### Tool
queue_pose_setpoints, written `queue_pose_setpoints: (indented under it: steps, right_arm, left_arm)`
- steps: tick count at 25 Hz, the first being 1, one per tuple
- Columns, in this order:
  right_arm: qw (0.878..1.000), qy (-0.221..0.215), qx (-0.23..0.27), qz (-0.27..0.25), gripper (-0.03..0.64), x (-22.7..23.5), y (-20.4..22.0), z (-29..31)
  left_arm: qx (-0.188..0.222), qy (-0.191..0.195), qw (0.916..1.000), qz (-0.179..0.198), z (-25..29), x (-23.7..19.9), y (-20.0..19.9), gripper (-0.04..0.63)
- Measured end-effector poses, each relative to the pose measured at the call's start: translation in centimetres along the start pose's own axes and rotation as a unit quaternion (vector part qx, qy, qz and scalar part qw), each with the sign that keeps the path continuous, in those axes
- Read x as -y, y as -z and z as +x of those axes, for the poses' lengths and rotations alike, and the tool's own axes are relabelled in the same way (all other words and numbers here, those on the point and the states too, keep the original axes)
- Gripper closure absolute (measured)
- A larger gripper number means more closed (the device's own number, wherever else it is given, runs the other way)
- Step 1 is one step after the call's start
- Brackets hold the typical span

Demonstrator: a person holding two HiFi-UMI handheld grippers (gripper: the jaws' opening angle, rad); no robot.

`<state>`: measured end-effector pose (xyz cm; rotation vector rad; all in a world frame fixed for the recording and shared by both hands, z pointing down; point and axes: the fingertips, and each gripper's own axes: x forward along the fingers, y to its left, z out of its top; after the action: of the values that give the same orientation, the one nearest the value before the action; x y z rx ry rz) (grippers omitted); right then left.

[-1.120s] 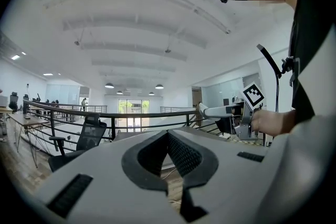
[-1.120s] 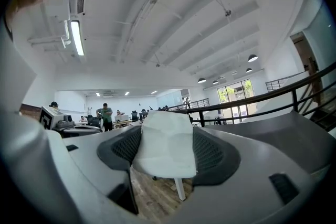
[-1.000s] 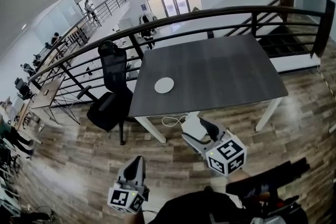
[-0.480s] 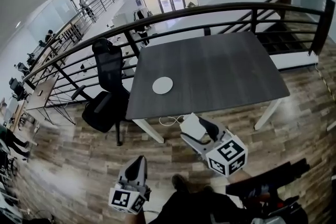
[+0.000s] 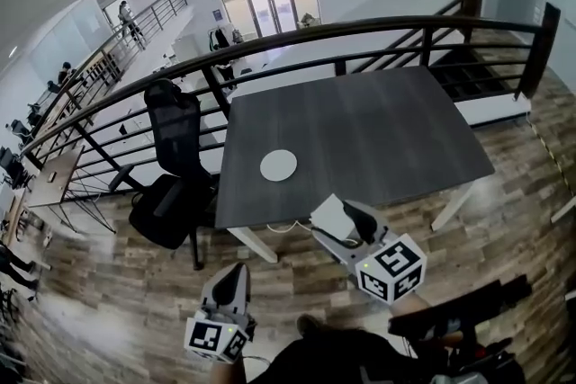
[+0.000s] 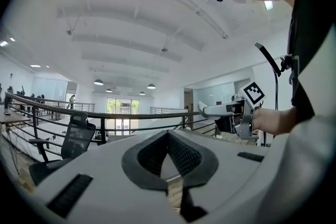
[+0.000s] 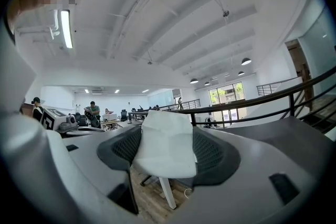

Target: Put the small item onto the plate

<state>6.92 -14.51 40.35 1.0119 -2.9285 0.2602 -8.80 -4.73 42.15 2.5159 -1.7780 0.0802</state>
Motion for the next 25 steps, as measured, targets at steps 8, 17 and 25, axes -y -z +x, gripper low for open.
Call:
queue_pose_setpoints:
  steps: [8, 17, 25]
  right_arm:
    - [1.0, 0.017, 0.002, -0.011, 0.304, -1.1, 0.3, 4.6]
    - [0.999, 0.041, 0.003, -0.004, 0.304, -1.9, -0.4, 9.3]
    - [1.0, 0.022, 0.0, -0.002, 0.304, -1.3, -0.6, 12.9]
  left_arm:
    - [0.003, 0.027, 0.9996, 0.005, 1.6, -5.3, 0.1, 0.591]
    - [-0.001, 0.073, 0.9973, 0.003, 3.2, -9.5, 0.7, 0.591]
    - [0.0, 0.063, 0.998, -0.009, 4.7, -12.1, -0.2, 0.591]
